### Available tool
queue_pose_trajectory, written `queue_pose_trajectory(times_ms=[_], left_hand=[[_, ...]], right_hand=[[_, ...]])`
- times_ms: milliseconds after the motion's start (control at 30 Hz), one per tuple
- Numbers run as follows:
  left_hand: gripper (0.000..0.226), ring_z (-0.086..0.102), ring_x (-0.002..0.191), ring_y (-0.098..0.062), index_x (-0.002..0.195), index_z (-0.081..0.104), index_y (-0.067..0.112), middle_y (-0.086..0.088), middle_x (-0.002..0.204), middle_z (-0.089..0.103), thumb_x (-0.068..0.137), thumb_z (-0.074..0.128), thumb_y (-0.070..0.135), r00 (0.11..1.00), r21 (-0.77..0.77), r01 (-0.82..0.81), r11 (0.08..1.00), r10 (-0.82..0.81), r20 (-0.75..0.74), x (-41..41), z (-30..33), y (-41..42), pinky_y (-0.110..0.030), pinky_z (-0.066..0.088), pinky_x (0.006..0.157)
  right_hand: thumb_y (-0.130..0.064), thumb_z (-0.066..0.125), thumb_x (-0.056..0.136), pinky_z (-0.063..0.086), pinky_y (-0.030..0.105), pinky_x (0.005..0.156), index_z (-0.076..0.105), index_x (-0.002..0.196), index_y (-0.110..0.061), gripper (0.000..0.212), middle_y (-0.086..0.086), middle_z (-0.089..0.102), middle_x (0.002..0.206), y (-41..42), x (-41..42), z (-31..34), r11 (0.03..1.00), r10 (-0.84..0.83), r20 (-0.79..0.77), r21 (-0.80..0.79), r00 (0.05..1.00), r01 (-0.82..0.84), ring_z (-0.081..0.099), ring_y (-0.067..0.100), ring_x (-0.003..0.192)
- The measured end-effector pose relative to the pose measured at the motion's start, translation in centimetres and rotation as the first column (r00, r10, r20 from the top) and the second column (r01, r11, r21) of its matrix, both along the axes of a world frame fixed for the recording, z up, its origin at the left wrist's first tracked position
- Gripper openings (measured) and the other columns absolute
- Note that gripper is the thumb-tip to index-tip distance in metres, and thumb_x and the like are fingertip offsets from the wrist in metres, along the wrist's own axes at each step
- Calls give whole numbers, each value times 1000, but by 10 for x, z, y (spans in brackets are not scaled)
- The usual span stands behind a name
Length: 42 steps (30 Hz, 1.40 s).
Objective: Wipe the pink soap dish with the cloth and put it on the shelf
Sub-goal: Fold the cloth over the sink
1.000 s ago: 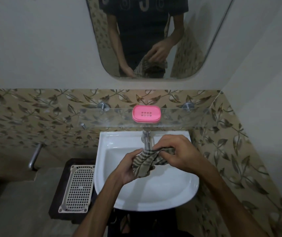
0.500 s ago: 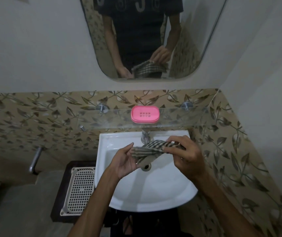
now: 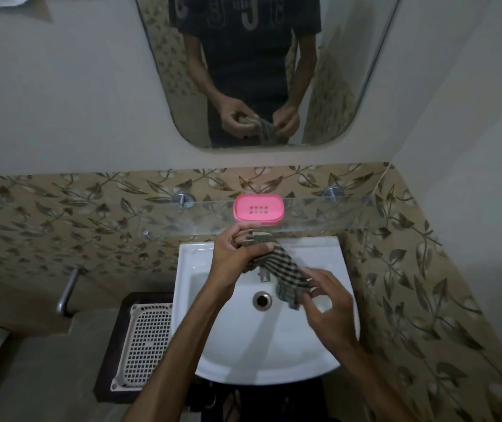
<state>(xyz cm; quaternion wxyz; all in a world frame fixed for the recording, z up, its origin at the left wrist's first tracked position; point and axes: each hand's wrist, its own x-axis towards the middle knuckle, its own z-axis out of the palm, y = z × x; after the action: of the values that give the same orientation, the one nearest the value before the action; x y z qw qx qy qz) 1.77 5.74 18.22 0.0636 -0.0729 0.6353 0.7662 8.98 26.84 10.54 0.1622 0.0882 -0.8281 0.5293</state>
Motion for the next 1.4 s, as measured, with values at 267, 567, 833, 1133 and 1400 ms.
queue_pose_trajectory(times_ms=[267,567,833,1133,1400], left_hand=[[18,73,71,-10,96,82,10,-4,84,80,79,84,2,937,-124,321,939,-334,-105,3,36,-10,-18,54,59],[8,74,74,-19,88,83,9,-10,84,80,80,84,12,988,-72,106,992,-113,-106,-6,38,-38,-25,59,65],[15,73,72,-24,96,78,-2,-17,88,77,87,76,9,977,92,-118,989,100,188,2,-6,-64,-30,62,67],[14,76,85,-25,101,79,8,-17,101,77,92,69,13,926,261,-188,947,83,368,14,-76,-80,-33,64,69],[37,66,119,-44,131,60,-7,-30,129,68,95,63,2,845,477,-223,850,-75,529,32,-127,-36,-57,55,101]], right_hand=[[-14,52,89,45,45,109,60,142,-28,55,-7,58,148,5,-47,10,844,339,313,-517,887,-140,52,16,138],[-25,73,85,49,37,102,69,126,0,48,16,70,126,-11,-58,-6,587,776,453,-773,438,-241,65,32,118],[-27,83,85,58,39,73,69,118,8,50,33,69,111,11,-50,-18,722,662,601,-672,448,-164,69,38,89],[-34,93,73,62,35,75,78,101,-9,40,21,78,100,24,-48,20,865,372,590,-501,716,-36,76,33,89],[-1,84,80,66,41,80,76,108,-13,31,6,81,98,-3,-47,79,966,185,472,-246,862,-73,78,23,93]])
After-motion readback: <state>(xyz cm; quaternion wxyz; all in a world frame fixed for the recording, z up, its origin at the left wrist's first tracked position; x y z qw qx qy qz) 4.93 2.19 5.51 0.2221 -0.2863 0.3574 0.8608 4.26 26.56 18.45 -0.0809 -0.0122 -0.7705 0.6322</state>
